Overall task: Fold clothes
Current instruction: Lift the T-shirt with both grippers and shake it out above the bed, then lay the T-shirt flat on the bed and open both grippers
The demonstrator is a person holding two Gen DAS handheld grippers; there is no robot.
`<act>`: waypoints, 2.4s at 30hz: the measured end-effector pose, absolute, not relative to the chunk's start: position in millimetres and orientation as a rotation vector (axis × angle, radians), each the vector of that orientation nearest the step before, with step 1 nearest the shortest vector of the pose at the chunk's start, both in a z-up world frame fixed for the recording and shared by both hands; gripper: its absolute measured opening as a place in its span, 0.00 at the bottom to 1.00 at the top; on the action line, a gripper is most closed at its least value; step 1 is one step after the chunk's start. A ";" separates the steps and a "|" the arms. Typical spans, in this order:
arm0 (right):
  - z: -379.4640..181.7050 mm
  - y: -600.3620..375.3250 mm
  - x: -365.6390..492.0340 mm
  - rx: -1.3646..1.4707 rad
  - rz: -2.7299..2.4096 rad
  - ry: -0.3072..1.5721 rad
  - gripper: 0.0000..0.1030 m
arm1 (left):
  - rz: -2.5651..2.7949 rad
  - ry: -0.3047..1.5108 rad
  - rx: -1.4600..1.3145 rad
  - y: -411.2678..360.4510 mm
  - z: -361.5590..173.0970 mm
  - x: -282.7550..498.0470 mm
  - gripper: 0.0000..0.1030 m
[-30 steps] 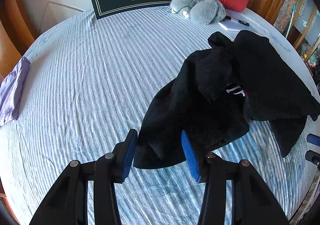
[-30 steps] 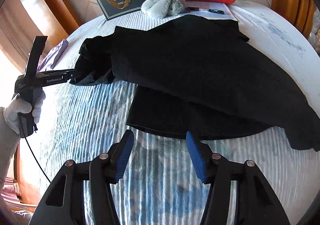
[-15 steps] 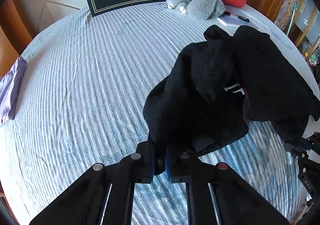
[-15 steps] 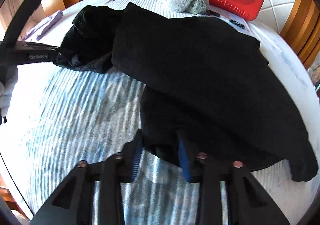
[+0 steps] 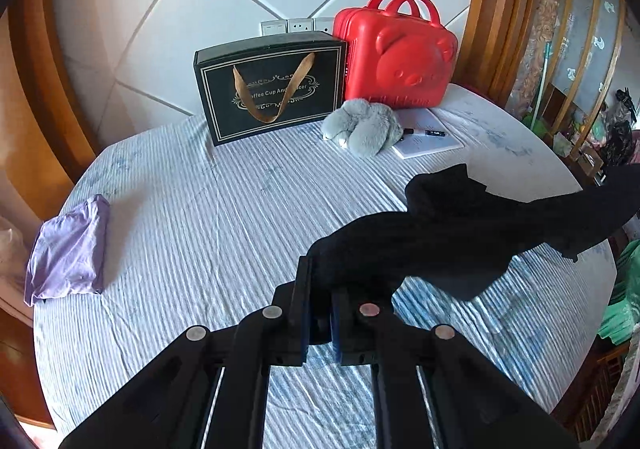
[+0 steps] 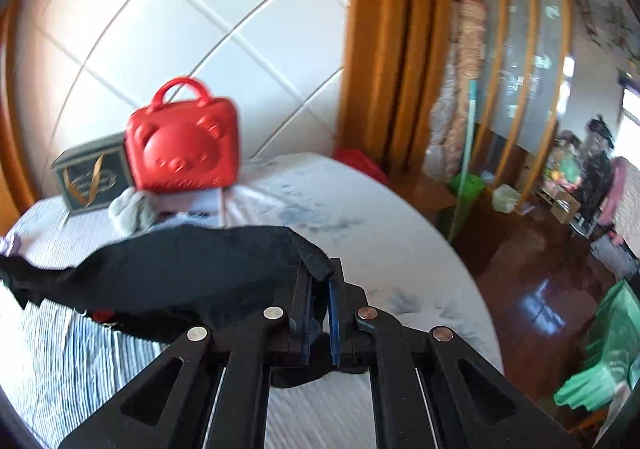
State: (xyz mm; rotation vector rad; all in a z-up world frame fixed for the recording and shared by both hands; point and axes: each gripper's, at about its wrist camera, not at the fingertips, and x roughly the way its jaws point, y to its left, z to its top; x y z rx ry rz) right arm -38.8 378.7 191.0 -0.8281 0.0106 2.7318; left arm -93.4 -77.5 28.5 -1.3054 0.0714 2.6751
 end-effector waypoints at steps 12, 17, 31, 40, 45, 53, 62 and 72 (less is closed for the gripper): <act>163.3 466.7 14.7 -0.903 2.598 0.234 0.06 | 2.474 0.155 -1.431 1.0 -26.8 -72.0 0.08; 169.5 458.5 -37.8 -0.945 2.682 0.114 0.06 | 2.593 0.055 -1.388 -19.1 8.9 -104.6 0.07; 360.0 384.6 -231.5 -0.451 3.077 -0.061 0.06 | 3.146 -0.075 -0.901 -106.8 279.3 -197.4 0.06; 392.0 363.9 -165.1 -0.276 3.193 -0.057 0.06 | 3.178 0.177 -0.716 -118.0 335.2 -84.2 0.07; 291.7 385.8 -109.6 -0.574 3.177 0.113 0.06 | 2.938 0.175 -1.029 -121.6 217.1 -23.2 0.08; 82.9 436.6 -21.9 -1.184 2.742 0.365 0.06 | 2.380 0.113 -1.685 -69.6 -45.6 24.6 0.08; 15.5 456.3 22.3 -1.524 2.417 0.303 0.17 | 2.133 0.152 -1.845 -51.9 -108.0 42.8 0.18; 83.7 459.1 -3.8 -1.369 2.540 0.185 0.22 | 2.471 0.006 -1.588 -98.8 -18.1 -18.5 0.48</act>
